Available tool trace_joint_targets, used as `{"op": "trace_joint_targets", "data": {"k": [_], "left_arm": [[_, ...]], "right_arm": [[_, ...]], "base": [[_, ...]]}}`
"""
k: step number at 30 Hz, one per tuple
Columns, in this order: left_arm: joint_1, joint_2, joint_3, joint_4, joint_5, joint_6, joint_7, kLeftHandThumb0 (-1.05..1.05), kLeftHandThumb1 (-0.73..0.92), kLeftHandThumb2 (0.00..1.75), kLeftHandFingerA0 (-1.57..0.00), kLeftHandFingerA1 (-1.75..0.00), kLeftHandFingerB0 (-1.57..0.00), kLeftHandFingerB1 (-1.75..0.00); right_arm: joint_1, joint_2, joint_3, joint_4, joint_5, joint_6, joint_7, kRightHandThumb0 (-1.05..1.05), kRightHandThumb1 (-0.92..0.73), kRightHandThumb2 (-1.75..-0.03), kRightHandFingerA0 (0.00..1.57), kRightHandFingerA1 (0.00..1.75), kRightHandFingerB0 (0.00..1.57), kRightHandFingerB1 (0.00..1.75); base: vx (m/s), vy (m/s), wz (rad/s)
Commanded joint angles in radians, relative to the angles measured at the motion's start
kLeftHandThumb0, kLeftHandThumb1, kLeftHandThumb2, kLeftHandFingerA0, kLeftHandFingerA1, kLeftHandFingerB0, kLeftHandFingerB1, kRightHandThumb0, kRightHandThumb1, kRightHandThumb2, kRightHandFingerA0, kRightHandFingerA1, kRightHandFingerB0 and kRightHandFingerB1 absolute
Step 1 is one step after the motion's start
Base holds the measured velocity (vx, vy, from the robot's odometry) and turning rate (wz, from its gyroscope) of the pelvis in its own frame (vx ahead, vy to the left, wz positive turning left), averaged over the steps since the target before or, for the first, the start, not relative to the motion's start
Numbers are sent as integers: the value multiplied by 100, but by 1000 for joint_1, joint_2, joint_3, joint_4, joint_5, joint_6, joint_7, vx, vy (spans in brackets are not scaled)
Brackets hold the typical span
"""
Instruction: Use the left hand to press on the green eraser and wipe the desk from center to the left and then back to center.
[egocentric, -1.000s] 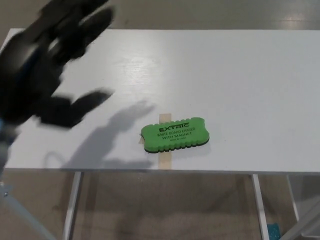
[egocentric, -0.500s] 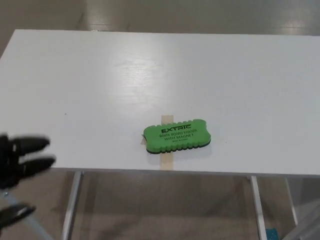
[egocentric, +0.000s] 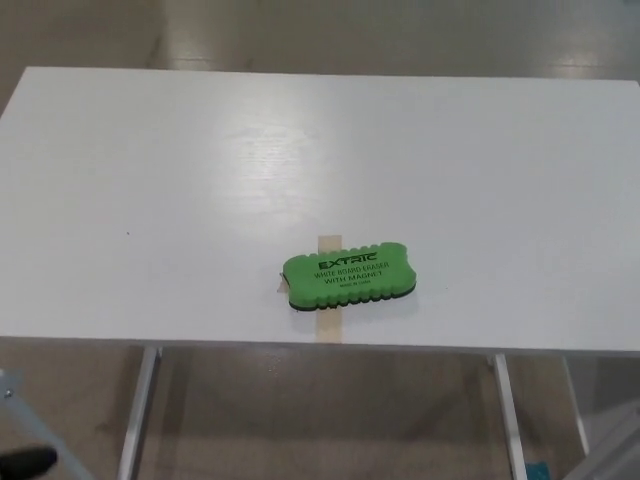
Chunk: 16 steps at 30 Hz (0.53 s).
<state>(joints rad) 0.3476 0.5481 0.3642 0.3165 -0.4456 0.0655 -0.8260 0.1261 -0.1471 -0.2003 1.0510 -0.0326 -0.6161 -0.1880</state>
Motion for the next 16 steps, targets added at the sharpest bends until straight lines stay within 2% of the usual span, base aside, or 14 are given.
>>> {"op": "trace_joint_targets", "data": {"k": [1,5,6,11,12,16], "left_arm": [[-75,-155,-39,528,200,-272,331,-47,50,56,-58,-44,-47,-35],[-105,-173,-30,580,184,-281,358,-46,50,55,-61,-44,-47,-35],[-110,-174,-31,587,183,-285,357,-51,42,74,-57,-55,-42,-46],[-142,-174,-34,649,189,-339,356,-51,42,74,-60,-56,-41,-46],[-144,-177,-31,649,182,-343,349,-45,50,56,-70,-47,-47,-35],[-155,-182,-26,675,176,-370,339,-45,50,56,-70,-47,-47,-35]], "right_arm": [[38,-24,31,16,-39,-37,-1,-45,-81,-66,67,41,45,34],[23,-32,34,21,-42,-14,-18,-45,-81,-66,67,41,45,34],[19,-28,34,20,-42,-17,-23,-45,-81,-65,67,41,45,34],[11,-23,43,28,-46,-39,-38,-45,-81,-66,67,41,45,34],[8,-25,43,34,-44,-41,-34,-45,-81,-66,67,42,45,35],[6,-29,46,41,-42,-41,-29,-45,-81,-66,67,42,45,35]], "base": [[0,0,0],[0,0,0],[0,0,0],[0,0,0],[0,0,0],[0,0,0]]}}
